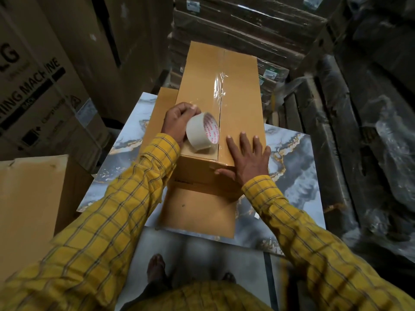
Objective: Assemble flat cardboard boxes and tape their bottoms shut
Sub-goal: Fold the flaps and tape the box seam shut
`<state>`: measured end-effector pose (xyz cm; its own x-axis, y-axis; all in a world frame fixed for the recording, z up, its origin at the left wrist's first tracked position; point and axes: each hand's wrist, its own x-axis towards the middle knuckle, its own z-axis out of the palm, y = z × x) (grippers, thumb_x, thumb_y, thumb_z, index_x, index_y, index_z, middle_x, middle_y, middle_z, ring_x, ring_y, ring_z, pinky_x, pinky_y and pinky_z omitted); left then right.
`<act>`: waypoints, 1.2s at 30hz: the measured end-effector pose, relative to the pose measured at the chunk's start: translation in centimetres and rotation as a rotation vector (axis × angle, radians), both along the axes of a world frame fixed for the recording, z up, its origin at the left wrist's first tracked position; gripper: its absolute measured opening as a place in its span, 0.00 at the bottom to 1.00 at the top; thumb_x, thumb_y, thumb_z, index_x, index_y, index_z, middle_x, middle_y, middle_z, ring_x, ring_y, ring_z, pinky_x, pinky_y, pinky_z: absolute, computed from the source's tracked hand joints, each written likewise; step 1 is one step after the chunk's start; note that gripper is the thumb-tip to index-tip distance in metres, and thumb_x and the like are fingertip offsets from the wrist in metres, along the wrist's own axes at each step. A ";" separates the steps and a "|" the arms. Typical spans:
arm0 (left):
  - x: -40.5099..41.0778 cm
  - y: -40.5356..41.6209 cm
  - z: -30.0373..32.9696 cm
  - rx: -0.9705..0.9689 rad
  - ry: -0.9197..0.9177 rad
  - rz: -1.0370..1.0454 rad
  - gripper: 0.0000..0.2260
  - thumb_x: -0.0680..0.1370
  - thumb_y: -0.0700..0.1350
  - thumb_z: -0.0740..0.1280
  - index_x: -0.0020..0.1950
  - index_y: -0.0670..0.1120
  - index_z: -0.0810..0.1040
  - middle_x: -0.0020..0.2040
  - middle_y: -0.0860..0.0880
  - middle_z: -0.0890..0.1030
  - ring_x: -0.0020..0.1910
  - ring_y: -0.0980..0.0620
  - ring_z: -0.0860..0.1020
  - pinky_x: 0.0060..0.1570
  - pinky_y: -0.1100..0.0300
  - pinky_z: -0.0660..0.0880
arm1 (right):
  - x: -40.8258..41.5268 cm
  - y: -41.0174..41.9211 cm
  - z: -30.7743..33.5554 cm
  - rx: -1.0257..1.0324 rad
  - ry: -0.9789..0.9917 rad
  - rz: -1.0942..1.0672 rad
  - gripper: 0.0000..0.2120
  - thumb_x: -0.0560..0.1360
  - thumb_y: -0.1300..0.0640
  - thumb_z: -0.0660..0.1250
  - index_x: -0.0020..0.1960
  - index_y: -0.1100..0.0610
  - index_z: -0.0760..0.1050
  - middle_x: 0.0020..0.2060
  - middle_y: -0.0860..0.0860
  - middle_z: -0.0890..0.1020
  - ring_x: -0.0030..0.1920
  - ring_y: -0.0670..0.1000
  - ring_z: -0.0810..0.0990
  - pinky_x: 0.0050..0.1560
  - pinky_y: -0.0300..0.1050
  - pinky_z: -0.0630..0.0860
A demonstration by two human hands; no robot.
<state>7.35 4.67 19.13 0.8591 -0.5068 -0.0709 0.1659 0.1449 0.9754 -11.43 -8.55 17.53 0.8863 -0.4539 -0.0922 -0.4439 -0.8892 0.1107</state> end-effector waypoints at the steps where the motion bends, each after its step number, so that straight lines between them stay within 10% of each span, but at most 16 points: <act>1: 0.1 0.0 -0.1 -0.004 0.000 -0.005 0.09 0.80 0.46 0.67 0.40 0.49 0.81 0.45 0.46 0.82 0.47 0.45 0.81 0.48 0.46 0.80 | 0.0 -0.2 0.1 0.013 0.020 0.012 0.55 0.68 0.26 0.66 0.81 0.44 0.39 0.81 0.55 0.46 0.79 0.69 0.48 0.72 0.76 0.52; 4: 0.1 0.1 -0.2 -0.021 -0.006 -0.020 0.09 0.80 0.44 0.67 0.40 0.48 0.81 0.44 0.47 0.81 0.46 0.46 0.80 0.46 0.49 0.79 | -0.2 0.0 -0.1 0.037 0.023 -0.006 0.60 0.63 0.27 0.72 0.81 0.43 0.39 0.81 0.54 0.46 0.79 0.68 0.48 0.72 0.76 0.53; 9: 0.3 0.1 -0.3 -0.027 -0.006 -0.043 0.08 0.80 0.44 0.67 0.41 0.46 0.80 0.43 0.47 0.81 0.45 0.48 0.80 0.44 0.52 0.79 | 0.3 2.5 0.1 0.054 -0.250 -0.158 0.52 0.63 0.14 0.43 0.79 0.42 0.57 0.79 0.51 0.60 0.78 0.64 0.54 0.73 0.74 0.51; 18: 0.6 0.0 -0.2 -0.029 -0.002 -0.108 0.07 0.80 0.44 0.67 0.43 0.44 0.80 0.43 0.48 0.82 0.46 0.46 0.80 0.48 0.47 0.79 | 0.6 0.9 0.1 0.000 0.030 -0.101 0.59 0.62 0.22 0.67 0.81 0.44 0.42 0.81 0.53 0.49 0.79 0.66 0.48 0.72 0.75 0.55; 24: 1.2 0.1 -0.4 -0.046 -0.022 -0.125 0.08 0.80 0.43 0.68 0.41 0.46 0.80 0.43 0.47 0.82 0.46 0.46 0.80 0.50 0.42 0.79 | 0.6 2.7 0.3 0.040 -0.156 -0.190 0.57 0.59 0.12 0.46 0.80 0.43 0.54 0.80 0.51 0.57 0.79 0.63 0.52 0.70 0.76 0.57; 36: 7.3 0.9 0.7 0.012 -0.074 -0.208 0.09 0.79 0.42 0.69 0.39 0.47 0.80 0.40 0.49 0.82 0.42 0.50 0.79 0.49 0.50 0.78 | 5.8 11.2 -0.2 -0.018 -0.187 -0.556 0.56 0.62 0.14 0.50 0.79 0.48 0.55 0.78 0.55 0.58 0.77 0.65 0.53 0.67 0.72 0.58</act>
